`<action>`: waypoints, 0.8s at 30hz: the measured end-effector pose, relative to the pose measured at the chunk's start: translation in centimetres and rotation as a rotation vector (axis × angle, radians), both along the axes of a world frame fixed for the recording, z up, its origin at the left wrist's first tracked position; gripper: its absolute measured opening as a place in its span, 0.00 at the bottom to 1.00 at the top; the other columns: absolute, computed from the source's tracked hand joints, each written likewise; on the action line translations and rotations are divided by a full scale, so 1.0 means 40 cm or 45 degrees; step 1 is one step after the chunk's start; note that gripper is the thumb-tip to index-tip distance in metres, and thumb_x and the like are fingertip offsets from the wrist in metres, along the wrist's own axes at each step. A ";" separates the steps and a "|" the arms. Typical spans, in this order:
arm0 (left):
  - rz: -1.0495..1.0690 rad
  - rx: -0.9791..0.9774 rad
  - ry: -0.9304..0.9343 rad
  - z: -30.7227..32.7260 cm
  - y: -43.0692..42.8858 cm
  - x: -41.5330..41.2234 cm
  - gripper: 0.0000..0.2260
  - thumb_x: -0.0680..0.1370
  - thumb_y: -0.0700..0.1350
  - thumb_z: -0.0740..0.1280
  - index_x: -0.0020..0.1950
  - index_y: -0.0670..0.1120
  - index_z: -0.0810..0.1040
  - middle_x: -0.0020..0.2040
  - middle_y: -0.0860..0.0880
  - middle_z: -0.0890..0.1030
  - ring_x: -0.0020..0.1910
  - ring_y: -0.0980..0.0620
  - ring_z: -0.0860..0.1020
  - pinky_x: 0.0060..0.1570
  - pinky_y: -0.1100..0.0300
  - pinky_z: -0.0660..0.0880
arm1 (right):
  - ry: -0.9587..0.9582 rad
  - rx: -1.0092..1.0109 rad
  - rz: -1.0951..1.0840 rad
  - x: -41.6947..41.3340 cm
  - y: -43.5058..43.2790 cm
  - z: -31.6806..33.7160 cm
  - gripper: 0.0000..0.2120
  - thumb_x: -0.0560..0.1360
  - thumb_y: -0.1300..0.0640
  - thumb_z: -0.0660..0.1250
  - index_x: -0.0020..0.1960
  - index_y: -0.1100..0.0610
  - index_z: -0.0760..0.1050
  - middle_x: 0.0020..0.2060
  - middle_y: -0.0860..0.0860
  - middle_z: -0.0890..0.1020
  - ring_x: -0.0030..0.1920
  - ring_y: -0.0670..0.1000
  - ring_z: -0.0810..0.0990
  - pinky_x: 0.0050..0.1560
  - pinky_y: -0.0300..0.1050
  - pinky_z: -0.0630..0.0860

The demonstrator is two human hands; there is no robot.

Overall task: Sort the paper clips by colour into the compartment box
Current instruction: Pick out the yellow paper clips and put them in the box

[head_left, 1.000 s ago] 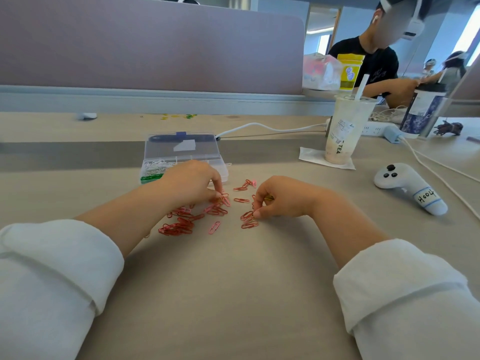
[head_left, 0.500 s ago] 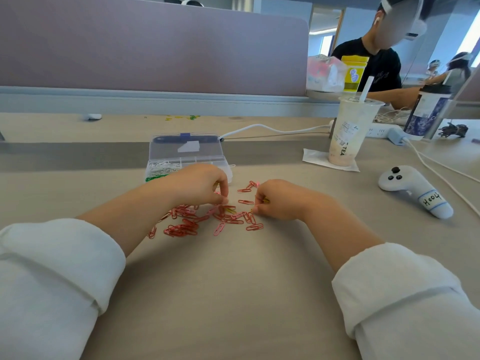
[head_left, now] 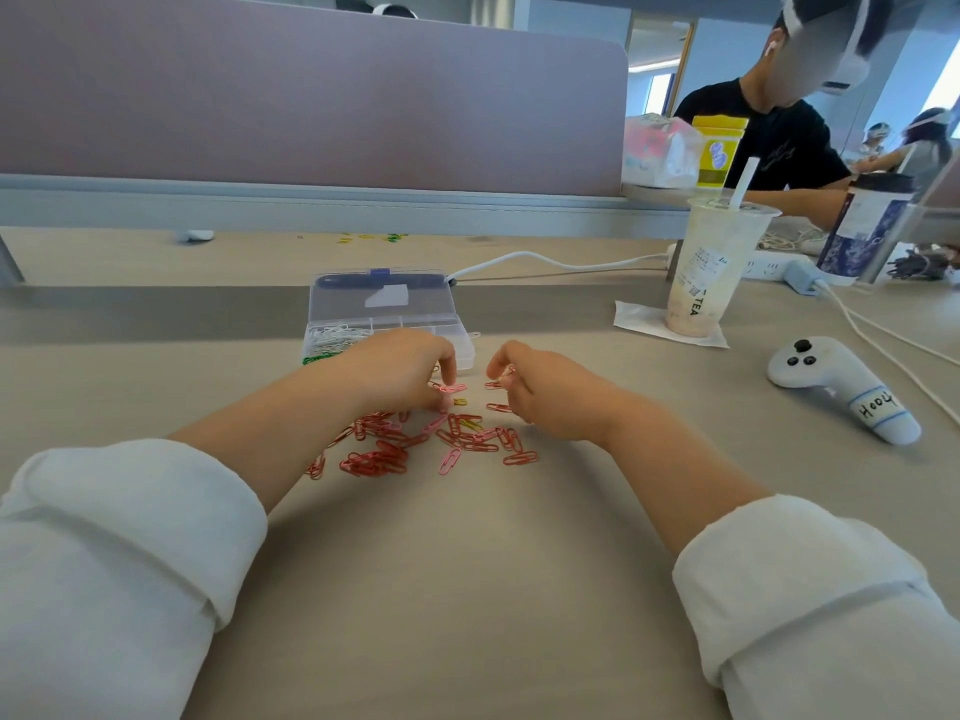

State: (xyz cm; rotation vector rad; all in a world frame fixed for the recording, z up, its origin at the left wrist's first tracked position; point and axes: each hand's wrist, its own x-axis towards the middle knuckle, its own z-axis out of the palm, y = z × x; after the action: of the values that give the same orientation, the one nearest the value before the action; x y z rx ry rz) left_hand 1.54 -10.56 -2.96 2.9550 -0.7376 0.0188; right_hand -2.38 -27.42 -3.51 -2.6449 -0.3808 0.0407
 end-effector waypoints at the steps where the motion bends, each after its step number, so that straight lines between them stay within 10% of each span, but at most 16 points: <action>1: -0.004 0.000 -0.003 -0.002 0.000 0.002 0.10 0.73 0.53 0.69 0.53 0.52 0.76 0.44 0.55 0.71 0.46 0.54 0.70 0.44 0.60 0.67 | -0.018 0.003 0.016 0.002 0.005 -0.001 0.12 0.79 0.63 0.53 0.59 0.58 0.71 0.41 0.48 0.72 0.46 0.49 0.71 0.42 0.39 0.66; 7: -0.015 0.074 0.044 -0.001 -0.009 -0.005 0.08 0.76 0.51 0.66 0.52 0.50 0.78 0.47 0.53 0.74 0.46 0.55 0.69 0.46 0.61 0.67 | 0.040 -0.067 0.069 0.009 0.023 -0.015 0.12 0.80 0.58 0.54 0.54 0.59 0.75 0.49 0.53 0.78 0.49 0.52 0.72 0.47 0.39 0.66; 17: 0.092 -0.223 0.185 0.021 0.008 -0.005 0.11 0.82 0.48 0.50 0.45 0.45 0.65 0.38 0.47 0.72 0.34 0.52 0.67 0.35 0.58 0.64 | 0.053 -0.149 0.017 0.012 0.027 -0.012 0.07 0.73 0.56 0.68 0.47 0.58 0.81 0.31 0.44 0.73 0.34 0.45 0.72 0.31 0.33 0.65; 24: 0.160 -0.461 0.142 0.034 0.041 0.015 0.08 0.82 0.45 0.48 0.55 0.49 0.66 0.37 0.51 0.71 0.33 0.54 0.68 0.32 0.60 0.64 | 0.086 -0.247 0.048 0.018 0.021 -0.010 0.11 0.79 0.55 0.59 0.56 0.59 0.75 0.54 0.55 0.79 0.49 0.52 0.74 0.49 0.39 0.66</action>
State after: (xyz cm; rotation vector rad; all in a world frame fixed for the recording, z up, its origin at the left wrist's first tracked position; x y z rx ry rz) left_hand 2.15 -8.94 -1.60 2.6260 -0.4745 -0.0036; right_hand -1.66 -26.56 -3.92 -2.8180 -0.4235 0.1873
